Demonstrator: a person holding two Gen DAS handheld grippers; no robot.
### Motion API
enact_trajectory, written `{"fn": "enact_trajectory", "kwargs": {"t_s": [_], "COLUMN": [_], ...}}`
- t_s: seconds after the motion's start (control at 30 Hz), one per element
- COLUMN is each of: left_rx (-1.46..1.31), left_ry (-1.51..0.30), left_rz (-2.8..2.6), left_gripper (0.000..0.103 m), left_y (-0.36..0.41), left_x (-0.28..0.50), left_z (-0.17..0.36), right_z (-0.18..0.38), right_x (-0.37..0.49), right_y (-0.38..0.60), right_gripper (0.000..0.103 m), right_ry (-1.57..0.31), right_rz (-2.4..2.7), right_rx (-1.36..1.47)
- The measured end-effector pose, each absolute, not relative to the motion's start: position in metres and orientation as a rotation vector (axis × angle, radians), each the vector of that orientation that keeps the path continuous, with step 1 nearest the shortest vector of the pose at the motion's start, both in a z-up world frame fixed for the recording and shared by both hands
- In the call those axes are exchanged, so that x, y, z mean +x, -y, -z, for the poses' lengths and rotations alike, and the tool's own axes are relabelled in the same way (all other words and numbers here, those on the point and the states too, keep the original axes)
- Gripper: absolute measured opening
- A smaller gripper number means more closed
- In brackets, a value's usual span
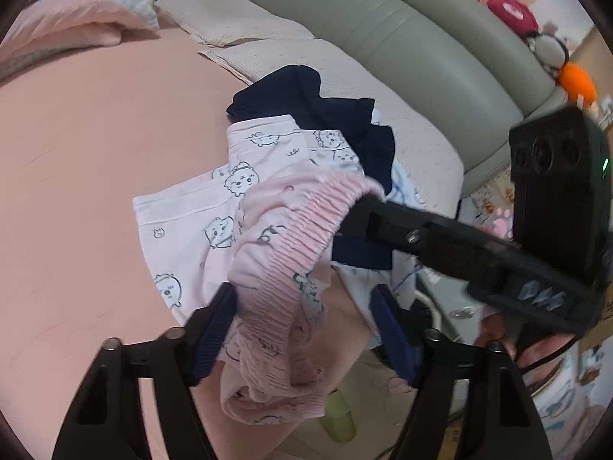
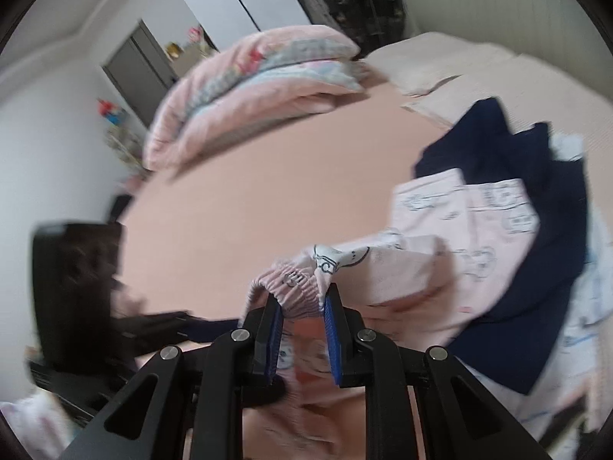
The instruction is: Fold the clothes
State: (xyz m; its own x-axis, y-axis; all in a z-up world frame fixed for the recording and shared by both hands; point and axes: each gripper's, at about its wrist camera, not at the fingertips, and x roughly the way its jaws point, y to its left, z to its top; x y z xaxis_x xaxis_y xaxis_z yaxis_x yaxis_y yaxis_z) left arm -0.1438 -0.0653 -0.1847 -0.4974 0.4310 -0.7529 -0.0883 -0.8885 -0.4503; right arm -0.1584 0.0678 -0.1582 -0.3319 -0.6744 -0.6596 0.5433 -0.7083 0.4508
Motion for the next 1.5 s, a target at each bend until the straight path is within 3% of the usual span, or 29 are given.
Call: {"fn": "enact_trajectory", "kwargs": {"t_s": [0.03, 0.07, 0.2, 0.57, 0.77, 1.33, 1.5], "left_rx": [-1.388, -1.411, -1.411, -1.334, -1.375, -1.366, -1.39], "left_ry": [0.492, 0.471, 0.473, 0.738, 0.673, 0.734, 0.663], "left_rz": [-2.445, -2.473, -2.547, -2.711, -2.802, -2.927, -2.963], "left_gripper": [0.045, 0.025, 0.017, 0.013, 0.013, 0.012, 0.013], "left_y": [0.063, 0.062, 0.064, 0.12, 0.134, 0.177, 0.183], "left_x": [-0.146, -0.147, -0.144, -0.115, -0.097, -0.052, -0.04], "left_z": [0.186, 0.188, 0.188, 0.172, 0.163, 0.149, 0.146], "right_z": [0.158, 0.157, 0.154, 0.147, 0.148, 0.137, 0.135], "right_x": [-0.16, -0.162, -0.16, -0.146, -0.137, -0.111, -0.097], "right_y": [-0.067, -0.066, -0.053, 0.001, 0.033, 0.098, 0.125], "right_gripper": [0.018, 0.018, 0.018, 0.018, 0.018, 0.018, 0.018], "right_ry": [0.215, 0.239, 0.257, 0.124, 0.068, -0.033, -0.138], "right_rz": [2.056, 2.032, 1.981, 1.922, 1.907, 1.875, 1.866], "right_rx": [1.129, 1.13, 1.127, 1.121, 1.142, 1.141, 1.13]}}
